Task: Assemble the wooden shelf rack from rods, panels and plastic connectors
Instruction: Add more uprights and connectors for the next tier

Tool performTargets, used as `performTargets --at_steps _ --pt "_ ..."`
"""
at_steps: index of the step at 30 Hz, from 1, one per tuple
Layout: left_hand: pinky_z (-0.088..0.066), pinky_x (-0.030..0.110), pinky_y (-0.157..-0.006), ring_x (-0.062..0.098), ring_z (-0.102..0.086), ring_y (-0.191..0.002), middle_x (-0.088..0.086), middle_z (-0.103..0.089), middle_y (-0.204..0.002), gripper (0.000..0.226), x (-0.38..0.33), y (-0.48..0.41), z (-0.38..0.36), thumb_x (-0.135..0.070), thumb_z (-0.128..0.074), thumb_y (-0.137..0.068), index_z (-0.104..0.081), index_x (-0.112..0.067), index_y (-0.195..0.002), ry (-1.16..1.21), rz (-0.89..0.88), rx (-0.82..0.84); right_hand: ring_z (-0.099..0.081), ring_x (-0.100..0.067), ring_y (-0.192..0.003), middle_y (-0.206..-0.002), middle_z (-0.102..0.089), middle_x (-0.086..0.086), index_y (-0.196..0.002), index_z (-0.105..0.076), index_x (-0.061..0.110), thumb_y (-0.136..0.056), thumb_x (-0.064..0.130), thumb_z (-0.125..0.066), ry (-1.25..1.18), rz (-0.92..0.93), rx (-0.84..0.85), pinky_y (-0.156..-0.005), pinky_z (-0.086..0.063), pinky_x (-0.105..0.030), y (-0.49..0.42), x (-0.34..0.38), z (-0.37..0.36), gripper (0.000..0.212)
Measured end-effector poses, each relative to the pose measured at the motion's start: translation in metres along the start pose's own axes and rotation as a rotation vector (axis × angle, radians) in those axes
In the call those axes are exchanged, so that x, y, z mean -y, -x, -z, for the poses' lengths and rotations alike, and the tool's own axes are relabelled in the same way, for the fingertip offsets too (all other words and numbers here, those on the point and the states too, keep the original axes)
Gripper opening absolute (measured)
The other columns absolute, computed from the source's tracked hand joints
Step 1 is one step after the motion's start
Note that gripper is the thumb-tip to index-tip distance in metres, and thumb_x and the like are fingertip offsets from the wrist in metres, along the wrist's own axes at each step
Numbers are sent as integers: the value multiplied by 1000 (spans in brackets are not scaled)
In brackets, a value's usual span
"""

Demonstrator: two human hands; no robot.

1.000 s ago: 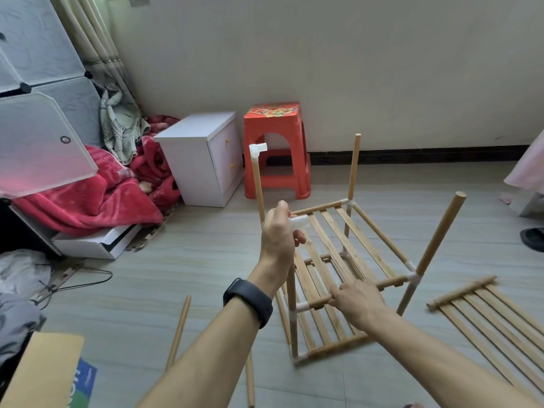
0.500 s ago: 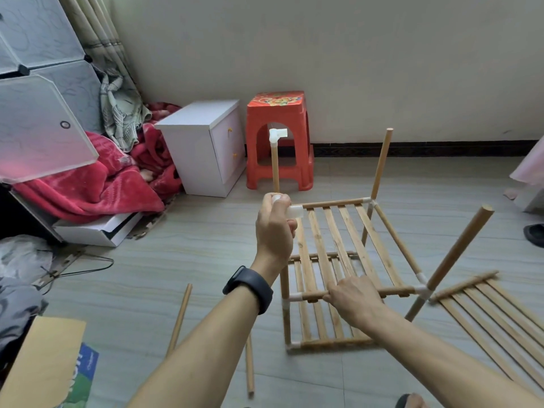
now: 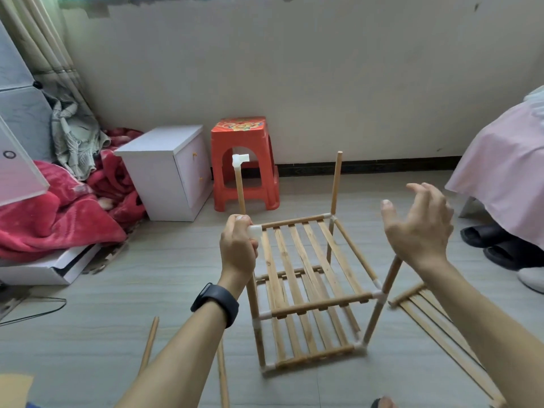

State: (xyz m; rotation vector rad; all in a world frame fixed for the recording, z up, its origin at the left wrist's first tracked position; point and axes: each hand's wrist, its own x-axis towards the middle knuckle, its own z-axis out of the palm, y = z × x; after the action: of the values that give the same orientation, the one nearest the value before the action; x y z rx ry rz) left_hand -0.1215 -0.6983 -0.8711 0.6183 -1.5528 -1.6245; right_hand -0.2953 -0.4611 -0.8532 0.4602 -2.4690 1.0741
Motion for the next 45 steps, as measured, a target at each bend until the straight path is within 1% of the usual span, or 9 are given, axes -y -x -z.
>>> performTargets --at_steps 6,13,16,21,24,29,32,37,45 --pt "-37 30 -54 12 -45 -54 -4 -49 -64 37 -4 -29 7 -48 -45 -86 -58 -15 -95 -101 94 -103 -68 -20 -75 -83 -68 0 -93 -40 32 -108 35 -37 -122 -30 331 -56 -49 -34 31 -27 16 16" --pt "-41 45 -98 27 -45 -120 8 -48 -129 73 -14 -51 24 -79 -36 -88 -37 -22 -133 -574 -1 -342 -64 -21 -62 -75 -62 -3 -112 -38 40 -105 27 -49 -210 215 604 -60 -56 -47 81 8 22 18" --pt "-46 36 -82 17 -58 -104 3 -62 -117 58 -12 -20 11 -73 -44 -86 -50 -23 -114 -511 22 20 -68 -28 -90 -100 -66 -8 -133 -32 35 -106 22 -45 -255 290 751 -79 -58 -51 94 38 11 32" --pt "-49 40 -102 14 -68 -106 -1 -74 -106 56 -3 41 -21 -66 -38 -97 -67 -20 -110 -463 79 535 -55 -24 -133 -144 -58 -5 -149 -8 56 -100 12 -50 -222 336 1007 -112 -45 -42 90 70 0 78" --pt "-54 24 -80 1 -70 -90 -13 -75 -93 46 1 56 -24 -68 -43 -96 -65 -30 -107 -468 13 573 -51 -7 -132 -140 -60 8 -157 -28 34 -99 19 -59 -302 321 791 -113 -41 -32 71 58 4 67" --pt "-58 47 -77 20 -65 -68 5 -64 -70 24 10 41 -5 -30 -50 -105 -54 -8 -97 -461 -23 388 -36 -29 -139 -147 -44 -13 -140 -49 14 -96 35 -64 20 38 150 -112 -33 -48 11 -4 14 52" --pt "-53 36 -67 17 -64 -66 7 -62 -73 20 15 22 12 -30 -46 -106 -44 -13 -98 -500 -27 217 -42 -41 -132 -144 -43 -23 -148 -31 16 -103 33 -51 18 -135 234 -105 -39 -55 -4 -31 11 52" --pt "-53 42 -69 25 -65 -75 7 -61 -81 28 26 -3 31 -41 -39 -106 -35 -14 -107 -585 1 65 -62 -40 -60 -79 -57 -18 -127 -21 20 -106 11 -35 -73 13 242 -51 -56 -55 21 -36 -13 27" --pt "-50 36 -65 26 -65 -78 8 -63 -82 29 26 0 28 -43 -38 -106 -35 -14 -108 -597 10 93 -55 -31 -65 -90 -56 -20 -127 -18 26 -100 5 -38 -12 -63 300 -51 -51 -44 21 -28 -8 40"
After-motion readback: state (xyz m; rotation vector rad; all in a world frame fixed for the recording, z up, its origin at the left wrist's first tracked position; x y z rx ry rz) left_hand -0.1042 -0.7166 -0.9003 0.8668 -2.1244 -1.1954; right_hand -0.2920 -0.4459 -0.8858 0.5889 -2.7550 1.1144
